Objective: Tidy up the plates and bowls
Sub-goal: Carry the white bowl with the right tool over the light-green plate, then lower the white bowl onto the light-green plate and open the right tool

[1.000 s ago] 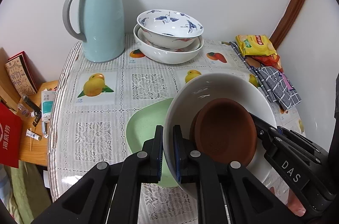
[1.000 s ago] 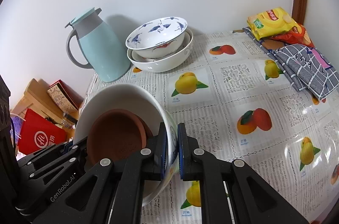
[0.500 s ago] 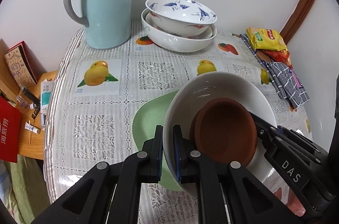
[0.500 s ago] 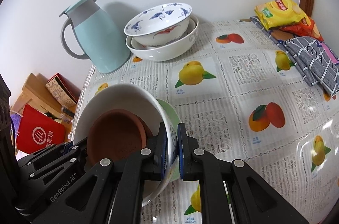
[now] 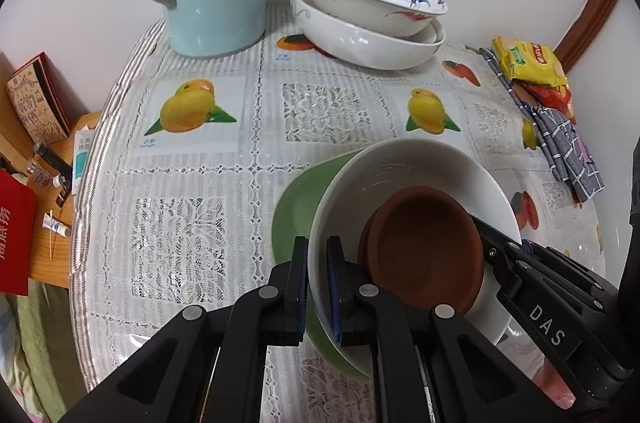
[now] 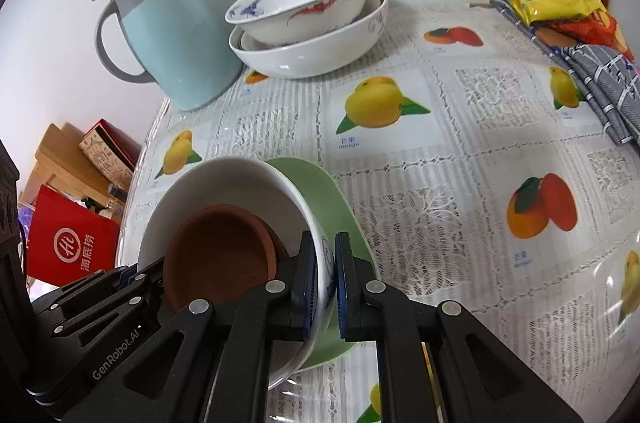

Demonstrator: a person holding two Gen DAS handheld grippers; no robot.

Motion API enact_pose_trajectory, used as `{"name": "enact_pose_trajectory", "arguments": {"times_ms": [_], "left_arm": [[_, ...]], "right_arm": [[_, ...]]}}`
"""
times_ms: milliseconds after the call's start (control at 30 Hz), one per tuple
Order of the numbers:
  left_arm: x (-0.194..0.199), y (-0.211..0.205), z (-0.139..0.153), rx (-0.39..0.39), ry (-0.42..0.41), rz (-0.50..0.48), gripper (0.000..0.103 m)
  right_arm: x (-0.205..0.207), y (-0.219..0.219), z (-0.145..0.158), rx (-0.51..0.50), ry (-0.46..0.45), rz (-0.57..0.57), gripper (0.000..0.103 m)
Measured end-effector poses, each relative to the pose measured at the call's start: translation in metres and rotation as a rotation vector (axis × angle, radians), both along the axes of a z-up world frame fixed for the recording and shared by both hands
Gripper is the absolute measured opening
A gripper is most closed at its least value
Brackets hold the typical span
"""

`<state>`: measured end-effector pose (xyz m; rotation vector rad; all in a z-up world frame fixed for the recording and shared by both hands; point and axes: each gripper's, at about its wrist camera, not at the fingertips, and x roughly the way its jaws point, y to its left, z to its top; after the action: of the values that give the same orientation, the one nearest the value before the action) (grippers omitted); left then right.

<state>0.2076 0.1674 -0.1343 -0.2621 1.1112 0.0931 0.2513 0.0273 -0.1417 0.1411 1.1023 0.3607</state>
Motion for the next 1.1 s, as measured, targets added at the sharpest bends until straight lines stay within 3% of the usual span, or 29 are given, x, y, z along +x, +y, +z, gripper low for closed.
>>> {"name": "enact_pose_trajectory", "arguments": {"times_ms": [633, 967, 1100], "left_arm": [[0.005, 0.002, -0.006, -0.005, -0.016, -0.021, 0.012], [0.0, -0.001, -0.002, 0.039, -0.008, -0.014, 0.017], [-0.003, 0.0, 0.003, 0.05, -0.013, -0.009, 0.021]], "right_arm": [[0.01, -0.004, -0.011, 0.022, 0.019, 0.045, 0.016], [0.005, 0.002, -0.002, -0.053, -0.032, 0.084, 0.017], [0.003, -0.001, 0.003, -0.03, -0.044, 0.086, 0.026]]}}
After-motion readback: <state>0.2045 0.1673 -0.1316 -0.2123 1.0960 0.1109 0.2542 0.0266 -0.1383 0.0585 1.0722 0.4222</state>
